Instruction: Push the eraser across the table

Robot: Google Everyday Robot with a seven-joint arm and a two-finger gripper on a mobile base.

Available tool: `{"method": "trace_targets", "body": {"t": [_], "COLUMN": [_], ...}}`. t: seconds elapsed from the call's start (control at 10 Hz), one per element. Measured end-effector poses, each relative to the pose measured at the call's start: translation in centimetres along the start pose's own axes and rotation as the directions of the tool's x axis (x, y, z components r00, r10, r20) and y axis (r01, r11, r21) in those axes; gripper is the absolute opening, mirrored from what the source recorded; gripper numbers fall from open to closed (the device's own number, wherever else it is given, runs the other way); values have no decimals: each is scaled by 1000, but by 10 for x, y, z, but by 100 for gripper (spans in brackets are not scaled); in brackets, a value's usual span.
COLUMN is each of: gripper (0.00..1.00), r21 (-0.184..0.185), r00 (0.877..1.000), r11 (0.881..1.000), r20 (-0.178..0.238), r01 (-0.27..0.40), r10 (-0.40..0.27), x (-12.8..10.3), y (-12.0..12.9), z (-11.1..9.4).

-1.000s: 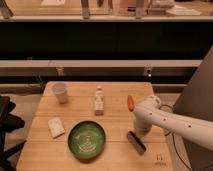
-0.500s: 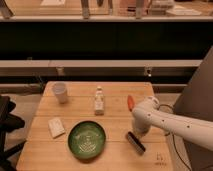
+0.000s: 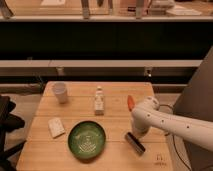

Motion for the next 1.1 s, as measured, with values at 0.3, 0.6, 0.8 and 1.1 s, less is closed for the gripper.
{"method": "trace_targets", "body": {"t": [0.3, 0.6, 0.8, 1.1], "gripper": [0, 0, 0, 0], "r21": [2, 3, 5, 7], "r00": [1000, 1000, 1000, 1000], "r11": [1000, 1000, 1000, 1000], "r20": [2, 3, 6, 6], "r01": [2, 12, 15, 22], "r10": [-2, -12, -15, -22], "x": [-1, -3, -5, -7], "y": [1, 1, 1, 1], "z": [0, 0, 0, 0]}}
